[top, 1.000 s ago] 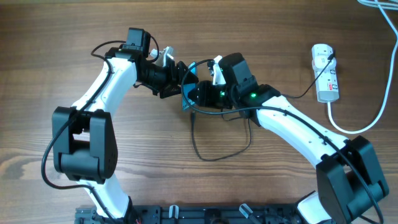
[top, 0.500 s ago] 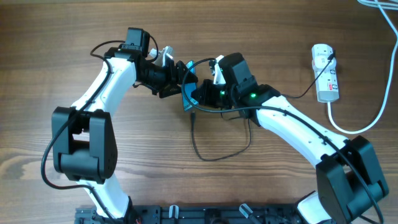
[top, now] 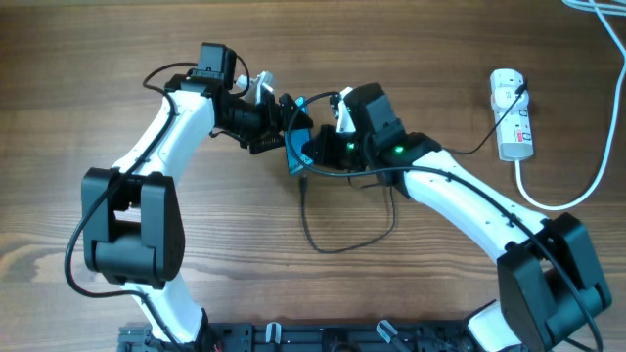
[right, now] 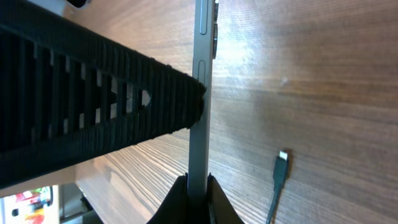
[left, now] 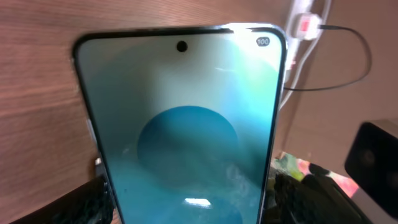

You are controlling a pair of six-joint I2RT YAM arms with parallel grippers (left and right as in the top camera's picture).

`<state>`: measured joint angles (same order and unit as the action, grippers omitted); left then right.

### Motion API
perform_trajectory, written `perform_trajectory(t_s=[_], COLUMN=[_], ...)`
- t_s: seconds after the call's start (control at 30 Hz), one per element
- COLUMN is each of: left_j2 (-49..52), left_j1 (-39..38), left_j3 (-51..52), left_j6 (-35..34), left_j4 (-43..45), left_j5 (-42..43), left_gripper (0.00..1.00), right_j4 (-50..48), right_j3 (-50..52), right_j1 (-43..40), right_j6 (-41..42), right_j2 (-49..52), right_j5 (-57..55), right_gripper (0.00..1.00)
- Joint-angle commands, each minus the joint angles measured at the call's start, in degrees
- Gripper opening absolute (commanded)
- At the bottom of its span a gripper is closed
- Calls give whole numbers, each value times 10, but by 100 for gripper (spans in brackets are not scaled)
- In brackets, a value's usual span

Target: Plug charger to phone and switch on socket

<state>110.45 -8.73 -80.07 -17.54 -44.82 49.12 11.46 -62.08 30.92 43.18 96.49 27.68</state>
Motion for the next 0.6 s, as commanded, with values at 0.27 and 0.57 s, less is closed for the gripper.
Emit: perform_trajectory(t_s=[0.27,0.57], left_j2=[-19,-46], left_j1=[30,30], left_j3=[1,1], left_j6=[29,-109], left_j4=[216,397], left_j5=[412,412], left_gripper=[80,57], right_j4=[-153,-168], right_j3=[-10,-10], right_j1=[-102,-103], right_j6=[-10,-12], right_j2=[-15,-14], right_j5=[279,283], right_gripper=[4,4])
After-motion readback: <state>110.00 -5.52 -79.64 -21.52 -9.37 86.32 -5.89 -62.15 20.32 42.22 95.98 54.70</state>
